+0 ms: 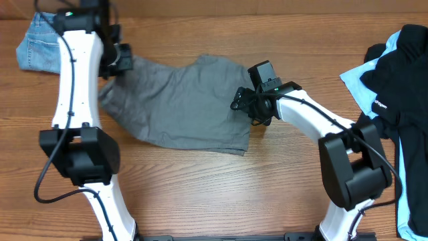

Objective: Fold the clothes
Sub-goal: 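Grasp the left leg with the left gripper and fold it rightward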

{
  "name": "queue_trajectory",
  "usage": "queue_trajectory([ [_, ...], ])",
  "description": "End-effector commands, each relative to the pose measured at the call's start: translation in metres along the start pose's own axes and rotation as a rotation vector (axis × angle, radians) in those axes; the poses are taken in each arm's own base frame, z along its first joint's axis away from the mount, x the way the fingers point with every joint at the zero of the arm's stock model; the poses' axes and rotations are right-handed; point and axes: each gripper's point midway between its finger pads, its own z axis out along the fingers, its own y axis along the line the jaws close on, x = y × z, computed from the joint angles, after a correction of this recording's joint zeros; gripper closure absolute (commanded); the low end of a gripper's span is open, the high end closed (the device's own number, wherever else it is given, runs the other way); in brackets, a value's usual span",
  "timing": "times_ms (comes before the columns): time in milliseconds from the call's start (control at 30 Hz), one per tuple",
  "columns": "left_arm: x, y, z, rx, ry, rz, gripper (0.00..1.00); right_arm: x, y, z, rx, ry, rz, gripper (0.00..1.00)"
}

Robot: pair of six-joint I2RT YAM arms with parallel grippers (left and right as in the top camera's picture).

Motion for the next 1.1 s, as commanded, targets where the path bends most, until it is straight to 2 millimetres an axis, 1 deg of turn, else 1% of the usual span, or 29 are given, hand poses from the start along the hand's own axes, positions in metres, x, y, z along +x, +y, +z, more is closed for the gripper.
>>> queue_trajectory([
  [0,-0.004,-0.026,-0.02,0.01,-0.047,-0.008,0.96,0.004,-0.006,0.012,0.007,0.027,0.007,0.18],
  [133,0.003,-0.059,-0.023,0.034,-0.039,0.041,0.96,0.008,-0.006,0.018,-0.003,0.05,0.008,0.18],
  [167,0.006,-0.074,-0.024,0.046,-0.038,0.064,0.96,0.007,-0.006,0.018,-0.003,0.05,0.008,0.18],
  [300,0.013,-0.115,-0.026,0.096,-0.049,0.135,0.96,0.006,-0.004,0.018,-0.01,0.043,0.007,0.18],
  [367,0.014,-0.132,-0.027,0.109,-0.066,0.169,0.96,0.005,-0.004,0.018,-0.011,0.042,0.01,0.18],
  [500,0.02,-0.158,-0.029,0.127,-0.08,0.22,0.96,0.006,-0.004,0.018,-0.009,0.043,0.01,0.18],
  [633,0.026,-0.179,-0.03,0.144,-0.092,0.259,0.96,0.005,-0.004,0.018,-0.01,0.042,0.01,0.18],
  [767,0.031,-0.196,-0.031,0.157,-0.1,0.293,0.96,0.005,-0.004,0.018,-0.01,0.042,0.01,0.18],
  [900,0.034,-0.211,-0.024,0.176,-0.105,0.32,0.96,0.006,-0.005,0.018,-0.009,0.044,0.01,0.18],
  [1033,0.038,-0.218,-0.009,0.176,-0.095,0.334,0.96,0.004,-0.008,0.017,-0.004,0.045,0.019,0.08],
  [1067,0.039,-0.219,-0.006,0.176,-0.094,0.337,0.96,0.004,-0.009,0.017,-0.004,0.049,0.024,0.07],
])
